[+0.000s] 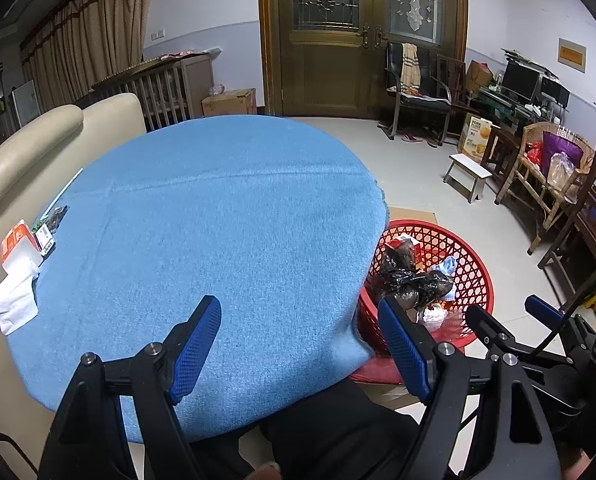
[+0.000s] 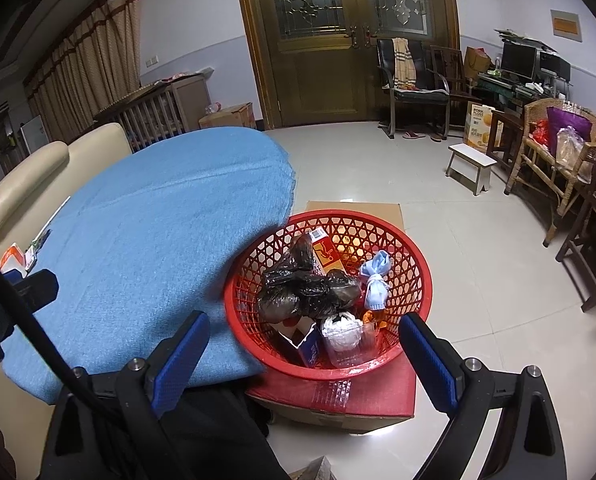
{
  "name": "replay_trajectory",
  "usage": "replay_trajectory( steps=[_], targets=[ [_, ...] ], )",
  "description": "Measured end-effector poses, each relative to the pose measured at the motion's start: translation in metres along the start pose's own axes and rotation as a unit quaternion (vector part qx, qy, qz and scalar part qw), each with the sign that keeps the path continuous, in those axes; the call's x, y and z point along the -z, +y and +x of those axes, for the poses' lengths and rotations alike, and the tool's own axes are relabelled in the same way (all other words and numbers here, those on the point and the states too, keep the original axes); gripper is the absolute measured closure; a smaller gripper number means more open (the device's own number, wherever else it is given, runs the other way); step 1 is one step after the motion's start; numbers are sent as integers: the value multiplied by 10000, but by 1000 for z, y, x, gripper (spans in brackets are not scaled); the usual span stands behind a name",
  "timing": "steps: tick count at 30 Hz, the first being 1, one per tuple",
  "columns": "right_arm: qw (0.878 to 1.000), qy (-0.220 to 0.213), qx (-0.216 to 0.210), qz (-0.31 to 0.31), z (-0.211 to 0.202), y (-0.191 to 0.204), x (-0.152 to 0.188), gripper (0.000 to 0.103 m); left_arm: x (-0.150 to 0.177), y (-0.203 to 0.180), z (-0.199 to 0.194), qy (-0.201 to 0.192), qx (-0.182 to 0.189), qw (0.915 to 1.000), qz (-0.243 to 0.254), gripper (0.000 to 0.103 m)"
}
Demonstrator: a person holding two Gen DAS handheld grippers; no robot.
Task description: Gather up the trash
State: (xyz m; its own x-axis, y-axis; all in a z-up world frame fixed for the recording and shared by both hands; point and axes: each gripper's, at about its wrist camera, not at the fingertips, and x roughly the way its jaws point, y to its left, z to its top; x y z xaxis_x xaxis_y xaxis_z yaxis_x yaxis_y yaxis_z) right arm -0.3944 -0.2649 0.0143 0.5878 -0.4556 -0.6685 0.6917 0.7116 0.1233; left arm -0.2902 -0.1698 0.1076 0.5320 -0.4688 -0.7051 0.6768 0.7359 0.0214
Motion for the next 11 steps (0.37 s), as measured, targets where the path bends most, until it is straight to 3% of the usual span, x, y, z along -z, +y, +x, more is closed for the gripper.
replay_trajectory(
  steps=[11],
  targets=[
    [10000, -69, 0, -58, -4, 2, -1, 6, 2, 3, 4, 64, -28, 9999, -80, 22]
  ],
)
